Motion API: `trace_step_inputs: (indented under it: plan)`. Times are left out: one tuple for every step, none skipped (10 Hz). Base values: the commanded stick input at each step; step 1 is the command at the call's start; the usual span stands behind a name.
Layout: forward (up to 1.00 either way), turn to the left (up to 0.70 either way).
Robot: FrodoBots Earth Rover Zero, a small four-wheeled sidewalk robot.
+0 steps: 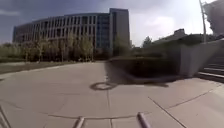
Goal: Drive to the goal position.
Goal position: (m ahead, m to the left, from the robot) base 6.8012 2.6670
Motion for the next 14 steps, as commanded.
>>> trace_step_inputs:
  plan:
    - [1.0, 0.0]
    - [1.0, 0.0]
    - [1.0, 0.0]
    - [1.0, 0.0]
    - [1.0, 0.0]
    - [1.0, 0.0]
    - [1.0, 0.0]
    - [1.0, 0.0]
    - [1.0, 0.0]
    - [1.0, 0.0]
    - [1.0, 0.0]
    - [1.0, 0.0]
    - [1.0, 0.0]
    - [1.0, 0.0]
